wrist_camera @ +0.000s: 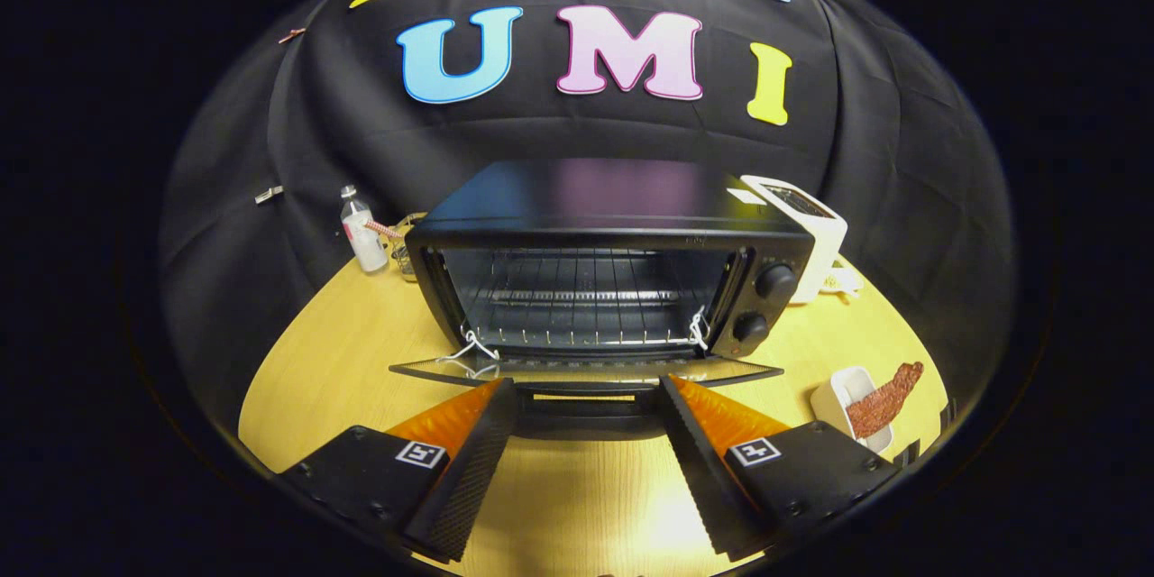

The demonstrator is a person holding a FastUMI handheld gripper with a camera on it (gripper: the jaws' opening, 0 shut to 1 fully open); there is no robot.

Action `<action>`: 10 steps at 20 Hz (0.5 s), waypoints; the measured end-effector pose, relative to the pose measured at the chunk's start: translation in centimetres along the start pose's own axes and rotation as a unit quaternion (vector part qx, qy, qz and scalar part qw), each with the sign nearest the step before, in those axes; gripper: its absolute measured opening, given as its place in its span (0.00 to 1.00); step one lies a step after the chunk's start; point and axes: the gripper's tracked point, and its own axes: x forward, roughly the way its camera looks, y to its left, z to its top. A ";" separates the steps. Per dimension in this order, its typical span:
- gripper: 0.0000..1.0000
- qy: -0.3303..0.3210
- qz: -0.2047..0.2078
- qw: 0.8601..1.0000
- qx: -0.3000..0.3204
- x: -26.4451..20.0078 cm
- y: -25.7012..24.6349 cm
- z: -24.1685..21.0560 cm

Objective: Open the toaster oven, put the food inside, and close the toaster oven door.

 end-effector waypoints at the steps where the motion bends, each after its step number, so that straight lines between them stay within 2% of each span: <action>1: 0.98 0.007 0.002 1.000 0.001 0.0 0.0 -0.5; 10: 0.99 0.079 0.026 0.996 -0.010 -1.0 0.3 -6.2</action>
